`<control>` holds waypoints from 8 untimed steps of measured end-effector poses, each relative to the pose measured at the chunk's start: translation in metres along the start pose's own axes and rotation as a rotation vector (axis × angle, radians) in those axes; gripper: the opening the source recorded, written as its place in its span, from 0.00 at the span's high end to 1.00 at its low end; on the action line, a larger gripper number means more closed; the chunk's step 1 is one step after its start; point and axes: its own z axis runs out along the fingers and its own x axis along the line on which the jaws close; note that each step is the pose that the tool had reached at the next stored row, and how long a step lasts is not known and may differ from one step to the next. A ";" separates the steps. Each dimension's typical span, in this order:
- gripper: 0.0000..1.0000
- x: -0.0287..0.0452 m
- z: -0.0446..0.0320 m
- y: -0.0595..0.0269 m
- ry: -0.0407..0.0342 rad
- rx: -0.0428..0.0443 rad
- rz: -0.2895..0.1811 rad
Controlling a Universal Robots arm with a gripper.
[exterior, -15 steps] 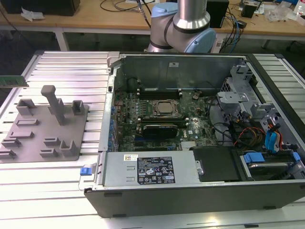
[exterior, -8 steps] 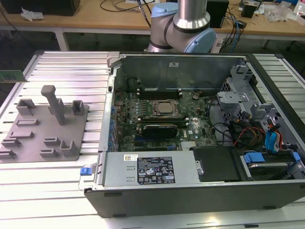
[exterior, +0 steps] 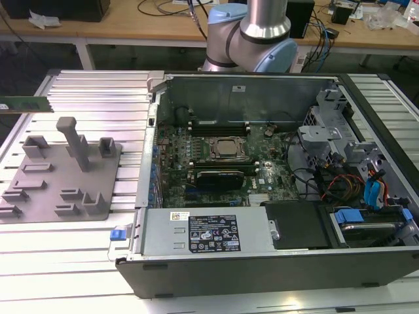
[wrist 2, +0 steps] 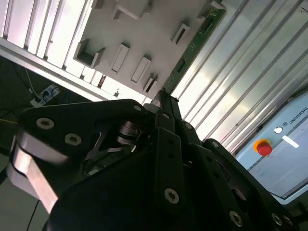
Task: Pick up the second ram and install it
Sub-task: 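Pick up the second ram and move it above second insertion slot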
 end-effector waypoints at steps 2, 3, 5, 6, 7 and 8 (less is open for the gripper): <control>0.91 0.0001 0.0001 -0.0063 0.0000 0.0001 0.000; 0.91 0.0001 0.0001 -0.0087 -0.0001 0.0002 0.000; 0.91 0.0002 0.0001 -0.0146 0.0000 0.0001 0.000; 0.91 0.0002 0.0000 -0.0197 0.0000 0.0001 0.000; 0.91 0.0003 0.0001 -0.0222 0.0000 0.0002 0.000; 0.91 0.0003 0.0000 -0.0242 0.0000 0.0001 0.000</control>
